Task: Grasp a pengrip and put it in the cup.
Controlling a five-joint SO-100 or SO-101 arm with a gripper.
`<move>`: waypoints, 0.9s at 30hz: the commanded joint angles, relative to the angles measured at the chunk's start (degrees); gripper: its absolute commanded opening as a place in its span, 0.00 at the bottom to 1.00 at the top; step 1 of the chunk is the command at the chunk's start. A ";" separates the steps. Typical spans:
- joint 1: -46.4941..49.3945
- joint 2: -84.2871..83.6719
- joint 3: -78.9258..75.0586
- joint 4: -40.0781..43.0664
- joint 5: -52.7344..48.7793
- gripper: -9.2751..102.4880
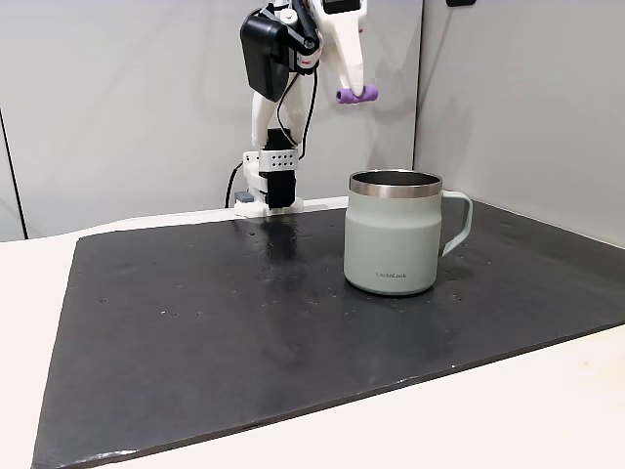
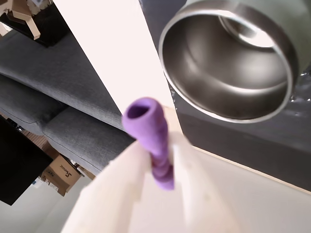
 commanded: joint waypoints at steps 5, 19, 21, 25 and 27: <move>-4.04 -1.49 -5.71 -3.08 1.14 0.08; -5.80 -2.81 -6.59 -2.99 1.14 0.12; -5.45 -2.81 -6.59 -2.02 1.14 0.22; -5.10 -2.72 -6.59 -0.88 1.05 0.35; -5.10 -2.55 -6.59 -0.79 1.05 0.38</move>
